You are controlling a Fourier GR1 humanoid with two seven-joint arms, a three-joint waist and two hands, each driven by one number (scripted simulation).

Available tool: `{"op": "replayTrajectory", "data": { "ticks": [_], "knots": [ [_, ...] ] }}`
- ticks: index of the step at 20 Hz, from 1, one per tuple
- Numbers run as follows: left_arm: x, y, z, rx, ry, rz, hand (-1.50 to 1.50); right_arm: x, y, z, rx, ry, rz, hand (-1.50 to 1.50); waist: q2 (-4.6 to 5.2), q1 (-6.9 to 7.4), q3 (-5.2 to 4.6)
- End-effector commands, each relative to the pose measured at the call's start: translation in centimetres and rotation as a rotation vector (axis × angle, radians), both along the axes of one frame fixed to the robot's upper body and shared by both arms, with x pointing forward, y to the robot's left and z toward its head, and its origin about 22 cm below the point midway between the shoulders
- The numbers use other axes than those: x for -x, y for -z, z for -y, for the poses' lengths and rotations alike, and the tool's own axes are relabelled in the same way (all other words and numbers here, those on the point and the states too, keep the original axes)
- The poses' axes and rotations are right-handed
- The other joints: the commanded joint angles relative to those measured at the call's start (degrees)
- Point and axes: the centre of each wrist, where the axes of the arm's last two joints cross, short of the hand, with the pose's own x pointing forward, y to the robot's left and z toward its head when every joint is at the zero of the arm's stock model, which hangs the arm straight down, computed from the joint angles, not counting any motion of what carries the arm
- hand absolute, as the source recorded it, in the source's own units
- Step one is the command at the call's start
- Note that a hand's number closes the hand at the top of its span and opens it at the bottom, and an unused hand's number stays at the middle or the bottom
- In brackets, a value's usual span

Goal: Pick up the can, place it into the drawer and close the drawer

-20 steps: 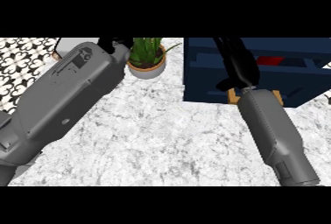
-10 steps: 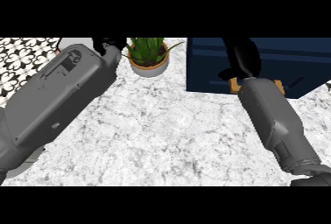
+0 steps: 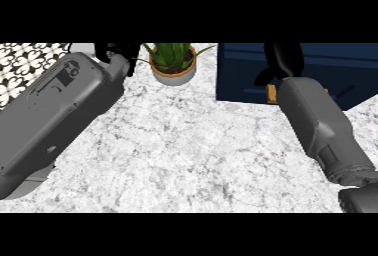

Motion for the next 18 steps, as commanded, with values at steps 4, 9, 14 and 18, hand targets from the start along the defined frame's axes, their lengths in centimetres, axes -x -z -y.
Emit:
{"op": "replayTrajectory", "data": {
  "ticks": [4, 9, 14, 18],
  "knots": [
    [0.9, -0.2, 0.0, -0.008, 0.021, -0.011, -1.50, -1.4, -3.7, -0.4, 0.001, 0.030, 0.038, -1.50, -0.04, 1.50, -0.15],
    [0.8, -0.8, -0.7, -0.003, 0.016, -0.002, -1.50, -1.9, -5.1, -1.9, -0.102, -0.095, -0.060, -1.50, 0.16, 1.19, -0.08],
    [1.4, -0.5, -0.6, 0.001, 0.032, -0.003, -1.50, -1.8, -4.7, -2.0, -0.492, -0.143, -0.092, -1.50, -0.06, 1.57, 0.14],
    [1.4, 0.0, -1.2, -0.004, 0.022, -0.027, -1.50, -1.8, -4.5, -2.3, -0.691, -0.177, -0.101, -1.50, -0.12, 1.02, 0.07]
  ]
}}
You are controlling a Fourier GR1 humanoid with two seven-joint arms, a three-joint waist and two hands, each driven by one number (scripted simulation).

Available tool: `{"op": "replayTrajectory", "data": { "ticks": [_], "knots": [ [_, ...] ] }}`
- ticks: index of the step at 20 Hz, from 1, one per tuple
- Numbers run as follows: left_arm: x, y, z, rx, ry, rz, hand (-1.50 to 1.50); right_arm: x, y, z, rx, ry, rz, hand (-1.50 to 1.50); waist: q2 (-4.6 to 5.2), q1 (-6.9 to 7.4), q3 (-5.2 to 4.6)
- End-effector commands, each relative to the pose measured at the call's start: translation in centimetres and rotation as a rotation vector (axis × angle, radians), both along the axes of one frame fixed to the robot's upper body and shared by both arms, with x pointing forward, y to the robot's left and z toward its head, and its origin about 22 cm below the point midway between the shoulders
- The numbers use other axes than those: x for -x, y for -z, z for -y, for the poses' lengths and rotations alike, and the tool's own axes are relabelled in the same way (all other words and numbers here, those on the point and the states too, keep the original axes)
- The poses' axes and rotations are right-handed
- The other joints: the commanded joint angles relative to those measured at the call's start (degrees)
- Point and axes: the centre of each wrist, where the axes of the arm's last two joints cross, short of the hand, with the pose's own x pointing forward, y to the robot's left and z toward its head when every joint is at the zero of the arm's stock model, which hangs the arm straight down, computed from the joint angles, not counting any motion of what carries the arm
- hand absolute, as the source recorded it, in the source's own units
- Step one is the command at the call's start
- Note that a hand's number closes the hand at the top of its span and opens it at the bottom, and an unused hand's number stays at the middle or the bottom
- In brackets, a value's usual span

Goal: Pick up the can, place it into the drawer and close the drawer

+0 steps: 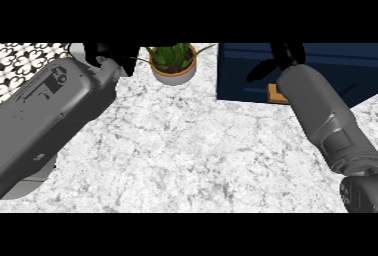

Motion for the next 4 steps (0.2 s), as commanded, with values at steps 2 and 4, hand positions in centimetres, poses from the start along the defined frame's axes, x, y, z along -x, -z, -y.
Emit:
{"op": "replayTrajectory", "data": {
  "ticks": [2, 4],
  "knots": [
    [0.2, -0.9, -0.4, -0.012, -0.010, 0.006, -1.50, -0.7, -2.3, -2.0, -0.278, -0.039, 0.053, -1.50, -0.35, 1.07, -0.38],
    [0.8, 0.9, 0.1, -0.007, 0.020, -0.008, -1.50, -1.0, -3.2, -2.4, -0.306, -0.034, 0.043, -1.50, -0.24, 1.43, -0.51]
  ]
}}
